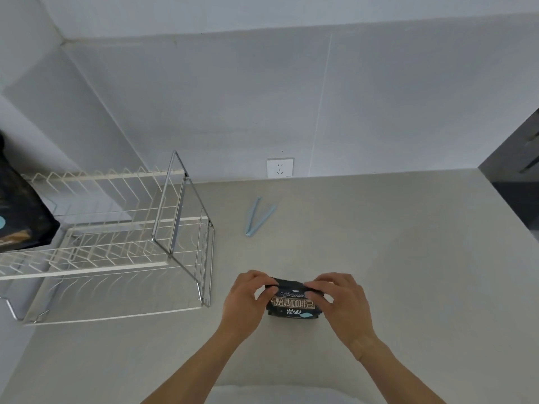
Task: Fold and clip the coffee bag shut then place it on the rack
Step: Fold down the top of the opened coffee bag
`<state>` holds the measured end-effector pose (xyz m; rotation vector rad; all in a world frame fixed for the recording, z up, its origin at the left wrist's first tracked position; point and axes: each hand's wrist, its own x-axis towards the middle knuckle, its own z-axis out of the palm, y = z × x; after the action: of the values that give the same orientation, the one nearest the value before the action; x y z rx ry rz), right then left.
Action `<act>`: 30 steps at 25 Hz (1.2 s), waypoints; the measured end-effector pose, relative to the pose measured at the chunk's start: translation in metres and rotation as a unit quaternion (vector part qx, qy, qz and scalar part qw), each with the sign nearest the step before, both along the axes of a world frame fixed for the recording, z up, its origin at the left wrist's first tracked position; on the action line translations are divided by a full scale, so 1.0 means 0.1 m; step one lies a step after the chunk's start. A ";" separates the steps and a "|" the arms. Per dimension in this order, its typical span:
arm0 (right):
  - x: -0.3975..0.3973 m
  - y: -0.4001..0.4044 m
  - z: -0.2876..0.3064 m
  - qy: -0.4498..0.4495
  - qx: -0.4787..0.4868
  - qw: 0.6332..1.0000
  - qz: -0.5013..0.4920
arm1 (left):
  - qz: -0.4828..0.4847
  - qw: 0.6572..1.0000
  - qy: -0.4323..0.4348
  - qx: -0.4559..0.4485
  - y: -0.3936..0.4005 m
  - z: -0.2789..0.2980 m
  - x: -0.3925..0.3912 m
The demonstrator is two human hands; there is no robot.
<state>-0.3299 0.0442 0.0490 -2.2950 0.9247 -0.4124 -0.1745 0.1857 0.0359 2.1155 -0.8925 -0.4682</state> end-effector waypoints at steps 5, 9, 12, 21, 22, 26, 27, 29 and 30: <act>0.16 0.04 0.03 -0.003 -0.030 0.998 0.059 | -0.074 0.993 -0.088 0.019 -0.04 0.04 0.03; 0.19 0.00 0.03 -0.003 -0.059 0.996 0.071 | -0.114 0.987 -0.110 0.020 -0.20 0.11 -0.01; 0.19 -0.01 0.04 0.004 -0.073 0.995 0.072 | -0.117 0.985 -0.122 0.024 -0.23 0.11 -0.04; 0.15 -0.10 -0.05 0.043 -0.010 0.998 0.052 | -0.054 0.984 -0.119 0.124 -0.23 0.08 0.08; 0.15 -0.12 -0.05 0.053 -0.013 0.997 0.055 | -0.046 0.982 -0.115 0.141 -0.24 0.09 0.10; 0.17 -0.19 -0.03 0.098 -0.030 0.993 0.064 | -0.042 0.981 -0.106 0.158 -0.28 0.12 0.15; 0.17 -0.22 -0.02 0.097 -0.029 0.993 0.067 | -0.049 0.985 -0.089 0.141 -0.27 0.10 0.17; 0.14 -0.29 -0.02 0.076 -0.013 0.994 0.079 | -0.057 0.993 -0.044 0.097 -0.21 0.05 0.23; 0.12 -0.31 -0.02 0.061 0.000 0.994 0.090 | -0.060 0.995 -0.028 0.081 -0.17 0.03 0.27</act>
<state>-0.3183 0.0131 0.0471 -2.4002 0.7668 -0.1969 -0.1471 0.1691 0.0388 2.2394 -1.0489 -0.5625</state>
